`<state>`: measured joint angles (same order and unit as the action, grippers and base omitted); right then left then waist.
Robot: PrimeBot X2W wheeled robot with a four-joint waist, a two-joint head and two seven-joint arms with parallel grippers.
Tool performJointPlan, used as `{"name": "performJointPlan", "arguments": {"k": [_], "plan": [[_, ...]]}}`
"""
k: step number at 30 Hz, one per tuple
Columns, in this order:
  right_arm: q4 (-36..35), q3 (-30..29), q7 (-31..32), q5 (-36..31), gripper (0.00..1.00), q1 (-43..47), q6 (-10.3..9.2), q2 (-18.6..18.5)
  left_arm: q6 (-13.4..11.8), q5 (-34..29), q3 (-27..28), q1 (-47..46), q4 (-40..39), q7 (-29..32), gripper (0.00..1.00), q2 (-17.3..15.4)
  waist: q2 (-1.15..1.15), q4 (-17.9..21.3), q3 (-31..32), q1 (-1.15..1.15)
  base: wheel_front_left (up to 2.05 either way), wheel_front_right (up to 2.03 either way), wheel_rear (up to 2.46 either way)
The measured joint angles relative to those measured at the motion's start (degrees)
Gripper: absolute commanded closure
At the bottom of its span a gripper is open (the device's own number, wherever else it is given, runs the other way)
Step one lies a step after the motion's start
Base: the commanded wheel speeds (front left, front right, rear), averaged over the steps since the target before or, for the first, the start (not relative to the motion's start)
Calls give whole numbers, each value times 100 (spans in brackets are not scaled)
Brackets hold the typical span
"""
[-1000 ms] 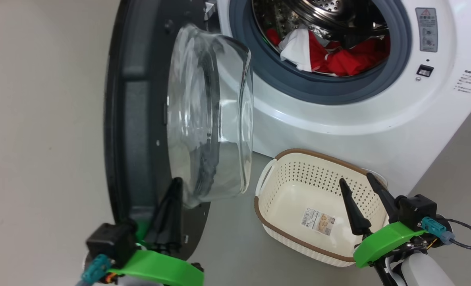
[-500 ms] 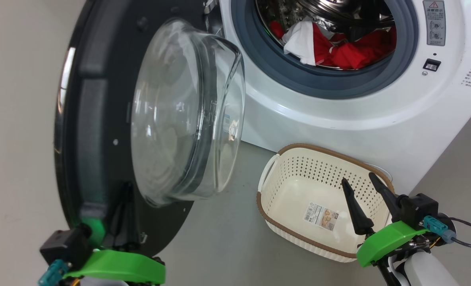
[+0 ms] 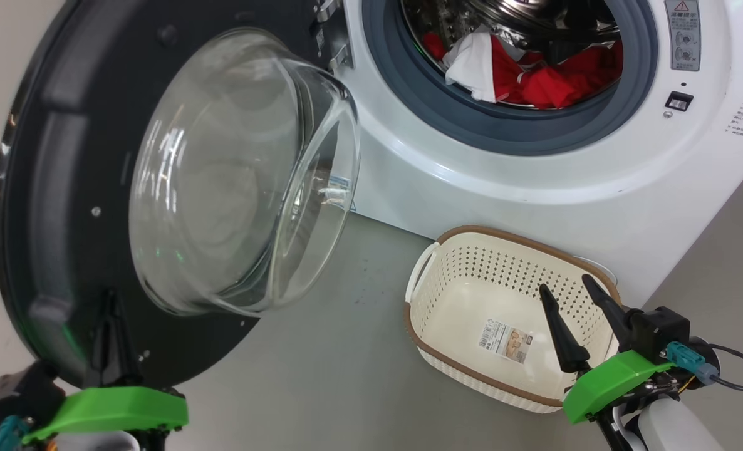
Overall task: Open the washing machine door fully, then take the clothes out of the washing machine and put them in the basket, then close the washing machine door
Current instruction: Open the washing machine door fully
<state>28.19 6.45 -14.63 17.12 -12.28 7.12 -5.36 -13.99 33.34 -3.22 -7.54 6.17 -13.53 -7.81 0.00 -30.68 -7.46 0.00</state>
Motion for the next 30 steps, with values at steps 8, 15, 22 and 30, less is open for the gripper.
{"name": "performJointPlan", "arguments": {"k": [8,15,22,30], "plan": [[31,141,0,0,0,-1,0,-57,253,45,402,-357,702,-70,100,-104,0,9,-38,0,0,0,0],[54,185,0,0,0,-5,0,-174,353,43,721,-627,1155,-77,100,-183,0,20,-101,0,0,0,0],[67,215,0,2,0,-106,0,-207,580,-69,1096,-1050,1768,-77,100,-225,0,57,-137,0,0,0,0],[71,190,0,1,0,-113,0,-204,811,-91,1423,-1424,2259,-77,100,-232,0,121,-100,0,0,0,0]]}}
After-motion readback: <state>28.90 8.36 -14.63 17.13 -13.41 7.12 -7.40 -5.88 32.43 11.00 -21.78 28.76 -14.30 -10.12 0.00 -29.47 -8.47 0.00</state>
